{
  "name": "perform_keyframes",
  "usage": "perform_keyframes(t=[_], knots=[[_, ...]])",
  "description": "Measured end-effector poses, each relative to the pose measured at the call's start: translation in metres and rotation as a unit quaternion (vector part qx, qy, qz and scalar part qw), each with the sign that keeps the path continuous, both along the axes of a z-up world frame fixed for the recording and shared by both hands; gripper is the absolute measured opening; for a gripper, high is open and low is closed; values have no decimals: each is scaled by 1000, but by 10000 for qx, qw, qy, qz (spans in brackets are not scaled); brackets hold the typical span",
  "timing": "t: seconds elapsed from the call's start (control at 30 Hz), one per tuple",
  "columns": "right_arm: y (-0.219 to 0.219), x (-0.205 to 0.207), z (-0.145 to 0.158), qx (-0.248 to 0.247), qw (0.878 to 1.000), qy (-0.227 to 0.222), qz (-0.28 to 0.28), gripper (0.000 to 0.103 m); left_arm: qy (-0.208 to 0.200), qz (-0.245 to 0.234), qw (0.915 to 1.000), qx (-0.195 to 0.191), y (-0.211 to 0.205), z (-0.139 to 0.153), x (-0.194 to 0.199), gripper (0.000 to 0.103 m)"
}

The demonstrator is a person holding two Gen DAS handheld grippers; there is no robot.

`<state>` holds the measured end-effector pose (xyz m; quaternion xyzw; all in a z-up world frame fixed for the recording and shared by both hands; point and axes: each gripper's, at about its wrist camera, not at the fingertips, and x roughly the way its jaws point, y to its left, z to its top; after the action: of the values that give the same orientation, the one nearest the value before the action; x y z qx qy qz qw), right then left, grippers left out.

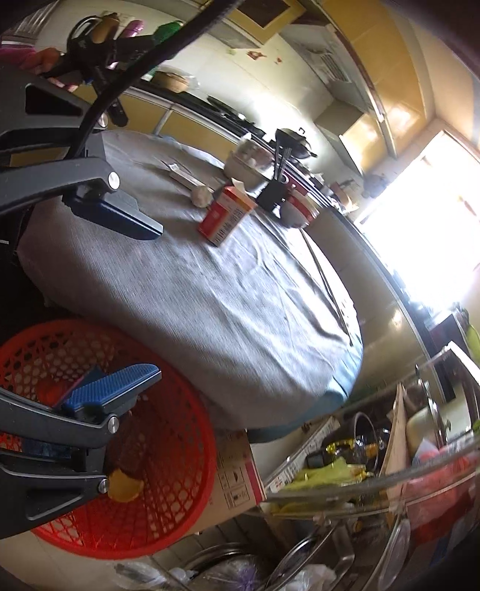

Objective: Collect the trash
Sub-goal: 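Move both tools back over the table toward the remaining boxes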

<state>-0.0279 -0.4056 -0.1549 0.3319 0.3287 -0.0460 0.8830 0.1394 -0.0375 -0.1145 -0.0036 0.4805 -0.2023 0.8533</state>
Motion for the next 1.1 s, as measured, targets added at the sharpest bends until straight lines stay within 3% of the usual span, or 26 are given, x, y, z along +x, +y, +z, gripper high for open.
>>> perform_keyframes(t=[0.6, 0.83, 1.1], knots=[[22, 25, -6, 59, 9992, 126, 362, 74, -21, 274, 9996, 103, 26, -7, 25, 73], [35, 60, -2, -12, 9979, 102, 634, 74, -79, -61, 9987, 493, 13, -7, 51, 76], [72, 131, 1, -536, 9901, 113, 1290, 74, -42, -548, 9952, 814, -5, -11, 102, 76]])
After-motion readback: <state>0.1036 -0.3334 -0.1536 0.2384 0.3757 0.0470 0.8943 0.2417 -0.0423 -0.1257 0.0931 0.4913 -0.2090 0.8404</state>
